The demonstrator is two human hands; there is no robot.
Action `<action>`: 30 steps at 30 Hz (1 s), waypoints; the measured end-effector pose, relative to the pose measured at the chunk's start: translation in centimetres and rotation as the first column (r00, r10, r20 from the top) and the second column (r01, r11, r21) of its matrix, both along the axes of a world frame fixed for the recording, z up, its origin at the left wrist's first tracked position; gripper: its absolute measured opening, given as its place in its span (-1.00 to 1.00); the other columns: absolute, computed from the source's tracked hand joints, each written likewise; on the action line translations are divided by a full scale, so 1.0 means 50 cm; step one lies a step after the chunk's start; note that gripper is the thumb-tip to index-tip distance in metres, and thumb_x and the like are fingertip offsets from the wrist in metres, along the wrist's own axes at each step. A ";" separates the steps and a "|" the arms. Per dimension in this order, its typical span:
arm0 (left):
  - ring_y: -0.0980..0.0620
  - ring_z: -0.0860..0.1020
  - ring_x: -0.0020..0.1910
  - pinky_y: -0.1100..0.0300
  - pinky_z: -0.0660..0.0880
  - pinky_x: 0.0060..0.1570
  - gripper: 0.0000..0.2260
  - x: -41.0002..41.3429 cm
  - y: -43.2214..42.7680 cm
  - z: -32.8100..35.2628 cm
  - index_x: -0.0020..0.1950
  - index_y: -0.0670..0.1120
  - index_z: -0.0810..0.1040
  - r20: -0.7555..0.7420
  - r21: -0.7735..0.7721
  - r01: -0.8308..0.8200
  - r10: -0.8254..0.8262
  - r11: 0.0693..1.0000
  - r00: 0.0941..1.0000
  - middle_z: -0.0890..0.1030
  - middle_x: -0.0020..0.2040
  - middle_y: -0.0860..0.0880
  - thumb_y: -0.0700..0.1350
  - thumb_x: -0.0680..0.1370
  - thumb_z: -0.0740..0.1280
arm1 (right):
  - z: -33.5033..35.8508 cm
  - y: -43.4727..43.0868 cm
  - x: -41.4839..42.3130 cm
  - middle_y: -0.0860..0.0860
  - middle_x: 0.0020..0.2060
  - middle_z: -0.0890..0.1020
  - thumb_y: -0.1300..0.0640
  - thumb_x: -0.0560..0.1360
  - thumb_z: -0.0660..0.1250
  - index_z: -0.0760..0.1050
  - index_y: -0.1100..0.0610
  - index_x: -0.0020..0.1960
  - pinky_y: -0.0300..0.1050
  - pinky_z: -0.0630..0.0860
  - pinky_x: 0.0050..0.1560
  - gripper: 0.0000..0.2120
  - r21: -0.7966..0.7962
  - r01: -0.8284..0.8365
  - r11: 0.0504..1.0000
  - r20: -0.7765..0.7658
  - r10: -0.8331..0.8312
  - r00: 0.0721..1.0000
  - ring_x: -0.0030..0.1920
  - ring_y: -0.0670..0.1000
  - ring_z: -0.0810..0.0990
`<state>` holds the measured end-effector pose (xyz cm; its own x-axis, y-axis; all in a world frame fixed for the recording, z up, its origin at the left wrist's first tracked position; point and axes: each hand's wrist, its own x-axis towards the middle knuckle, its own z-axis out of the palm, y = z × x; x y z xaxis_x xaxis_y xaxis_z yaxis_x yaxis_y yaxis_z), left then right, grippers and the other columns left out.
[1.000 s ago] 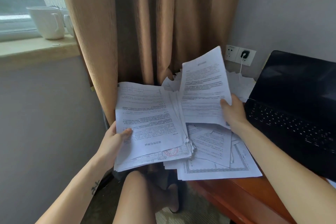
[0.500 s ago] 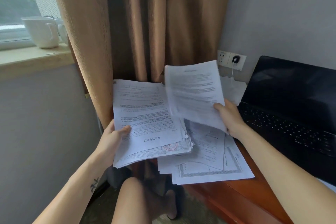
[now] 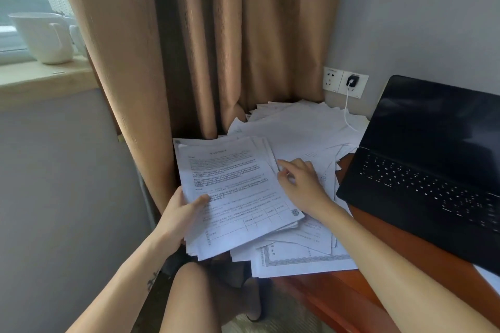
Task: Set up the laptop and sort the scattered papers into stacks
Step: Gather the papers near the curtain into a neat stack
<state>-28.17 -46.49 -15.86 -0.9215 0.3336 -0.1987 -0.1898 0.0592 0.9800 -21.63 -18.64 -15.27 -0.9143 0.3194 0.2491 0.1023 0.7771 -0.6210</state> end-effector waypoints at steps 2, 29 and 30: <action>-0.02 0.71 0.09 0.00 0.63 0.10 -0.71 -0.006 -0.006 -0.006 0.36 0.01 0.49 -0.016 -0.023 -0.031 0.031 0.999 0.999 0.70 0.19 0.03 -0.14 0.65 0.41 | -0.006 0.036 0.007 -0.05 0.15 0.49 0.15 0.62 0.28 0.49 0.06 0.41 0.04 0.32 0.40 -0.65 0.038 0.013 0.999 -0.045 -0.011 0.999 0.27 0.01 0.33; -0.12 0.73 0.03 -0.13 0.64 0.05 -0.71 0.012 -0.037 0.016 0.27 0.12 0.57 -0.044 -0.026 -0.244 0.243 0.969 0.969 0.74 0.09 0.00 -0.22 0.65 0.38 | 0.032 0.110 -0.004 -0.11 0.06 0.62 0.08 0.55 0.40 0.57 -0.07 0.25 -0.02 0.50 -0.06 -0.72 0.428 -0.113 0.897 0.062 0.096 0.994 0.06 0.00 0.57; -0.15 0.72 0.05 -0.19 0.63 0.10 -0.73 0.015 -0.040 0.017 0.25 0.14 0.58 -0.031 -0.024 -0.249 0.249 0.968 0.968 0.75 0.08 0.00 -0.21 0.65 0.38 | 0.031 0.116 -0.002 -0.12 0.01 0.63 0.12 0.54 0.41 0.59 -0.05 0.19 -0.01 0.52 -0.11 -0.76 0.407 -0.082 0.910 0.007 0.086 0.996 -0.01 0.01 0.59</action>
